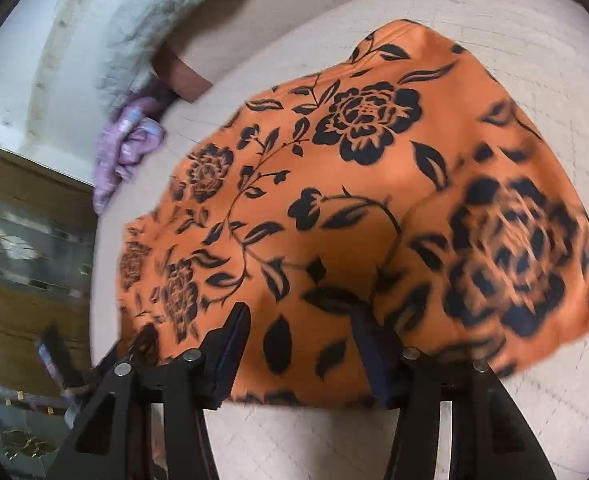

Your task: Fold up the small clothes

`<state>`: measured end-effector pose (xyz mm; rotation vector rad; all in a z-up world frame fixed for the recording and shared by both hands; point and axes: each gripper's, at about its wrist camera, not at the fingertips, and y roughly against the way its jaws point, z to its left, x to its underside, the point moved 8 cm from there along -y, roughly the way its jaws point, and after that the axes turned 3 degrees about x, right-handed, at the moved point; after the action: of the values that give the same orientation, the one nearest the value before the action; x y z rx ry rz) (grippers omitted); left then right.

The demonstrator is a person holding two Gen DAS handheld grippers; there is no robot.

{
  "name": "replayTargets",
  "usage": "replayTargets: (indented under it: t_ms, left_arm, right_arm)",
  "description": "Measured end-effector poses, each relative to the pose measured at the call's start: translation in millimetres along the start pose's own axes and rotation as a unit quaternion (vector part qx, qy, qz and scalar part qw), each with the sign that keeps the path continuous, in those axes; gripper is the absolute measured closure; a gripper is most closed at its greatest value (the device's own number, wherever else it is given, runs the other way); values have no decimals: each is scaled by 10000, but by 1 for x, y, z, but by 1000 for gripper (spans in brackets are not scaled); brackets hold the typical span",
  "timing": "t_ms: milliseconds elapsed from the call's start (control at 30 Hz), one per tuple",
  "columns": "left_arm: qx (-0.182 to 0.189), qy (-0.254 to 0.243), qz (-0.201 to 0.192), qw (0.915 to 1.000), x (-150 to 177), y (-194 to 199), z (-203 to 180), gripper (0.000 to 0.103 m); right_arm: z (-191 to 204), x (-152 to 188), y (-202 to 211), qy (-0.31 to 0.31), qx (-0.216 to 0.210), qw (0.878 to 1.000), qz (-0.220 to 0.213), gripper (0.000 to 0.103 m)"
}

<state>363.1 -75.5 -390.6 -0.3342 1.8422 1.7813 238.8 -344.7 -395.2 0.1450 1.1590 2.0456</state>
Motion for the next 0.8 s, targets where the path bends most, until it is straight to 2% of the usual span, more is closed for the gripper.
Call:
replayTargets:
  t_ms: [67, 167, 233, 300, 400, 533, 667, 800]
  left_arm:
    - [226, 123, -155, 9995, -3, 10, -5, 0]
    - [462, -33, -327, 9984, 0, 23, -17, 0]
    - [470, -225, -250, 9983, 4, 21, -27, 0]
    - [353, -403, -160, 9984, 7, 16, -33, 0]
    - [262, -508, -166, 9982, 11, 17, -39, 0]
    - [247, -412, -108, 9988, 8, 11, -33, 0]
    - [149, -571, -110, 9982, 4, 5, -33, 0]
    - [199, -550, -194, 9981, 0, 10, -28, 0]
  right_arm:
    - [-7, 3, 21, -201, -305, 9990, -251, 45]
    - [-24, 11, 43, -497, -561, 9963, -424, 44]
    - [-45, 16, 55, -866, -616, 9930, -513, 44]
    - [-64, 21, 63, -1299, -661, 9876, -586, 39]
    - [-86, 30, 61, -1804, -682, 9796, -561, 38]
    - [-99, 22, 60, -2022, -676, 9743, -721, 38]
    - [-112, 9, 48, -2326, -656, 9662, -902, 38]
    - [-108, -11, 40, -2158, -608, 9671, -1206, 38]
